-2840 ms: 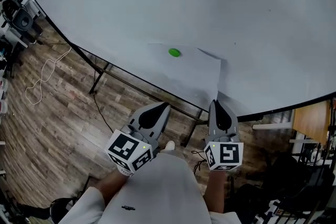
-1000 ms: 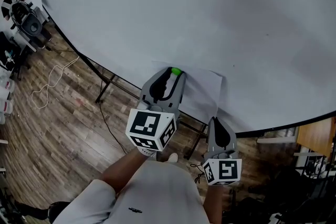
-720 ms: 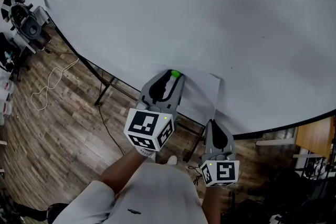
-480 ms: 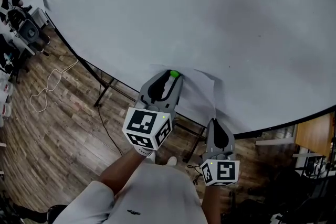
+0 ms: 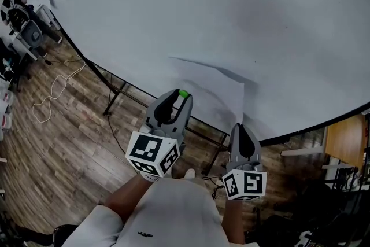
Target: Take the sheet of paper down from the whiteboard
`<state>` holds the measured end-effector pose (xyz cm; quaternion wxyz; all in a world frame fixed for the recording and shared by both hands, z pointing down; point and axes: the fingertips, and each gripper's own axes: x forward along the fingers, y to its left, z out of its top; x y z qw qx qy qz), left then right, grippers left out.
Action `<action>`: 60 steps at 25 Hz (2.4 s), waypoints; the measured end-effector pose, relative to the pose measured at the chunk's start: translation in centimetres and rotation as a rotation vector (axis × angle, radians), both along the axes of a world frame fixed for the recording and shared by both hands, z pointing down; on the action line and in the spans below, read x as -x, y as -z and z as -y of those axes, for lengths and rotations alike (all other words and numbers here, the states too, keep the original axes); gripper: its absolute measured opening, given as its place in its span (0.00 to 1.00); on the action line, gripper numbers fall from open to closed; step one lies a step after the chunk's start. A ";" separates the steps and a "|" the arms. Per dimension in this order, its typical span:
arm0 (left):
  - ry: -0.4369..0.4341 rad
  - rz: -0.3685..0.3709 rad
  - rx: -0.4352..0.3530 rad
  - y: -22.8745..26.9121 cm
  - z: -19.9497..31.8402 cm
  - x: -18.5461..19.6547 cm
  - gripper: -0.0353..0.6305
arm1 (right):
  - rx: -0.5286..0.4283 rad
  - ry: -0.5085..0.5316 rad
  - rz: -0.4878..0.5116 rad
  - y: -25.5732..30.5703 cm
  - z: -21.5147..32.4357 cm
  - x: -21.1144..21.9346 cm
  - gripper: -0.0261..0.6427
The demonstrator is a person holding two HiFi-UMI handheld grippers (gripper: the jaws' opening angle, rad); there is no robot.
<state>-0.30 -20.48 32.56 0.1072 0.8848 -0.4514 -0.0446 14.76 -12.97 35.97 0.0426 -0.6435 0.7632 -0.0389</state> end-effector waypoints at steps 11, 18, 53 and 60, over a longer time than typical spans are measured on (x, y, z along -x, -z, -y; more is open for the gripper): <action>0.013 0.016 -0.013 0.0 -4.2 4.7 0.24 | -0.040 -0.035 0.006 1.6 -1.9 0.1 0.06; 0.019 0.019 -0.010 -0.6 -7.3 7.0 0.24 | -0.075 -0.093 -0.023 2.9 -4.1 -0.2 0.06; -0.004 0.046 0.014 -2.6 -8.0 6.7 0.24 | -0.060 -0.102 0.012 2.0 -4.2 -0.8 0.06; -0.001 0.045 0.028 -3.1 -7.7 6.7 0.24 | -0.052 -0.110 0.025 1.4 -3.8 -1.2 0.06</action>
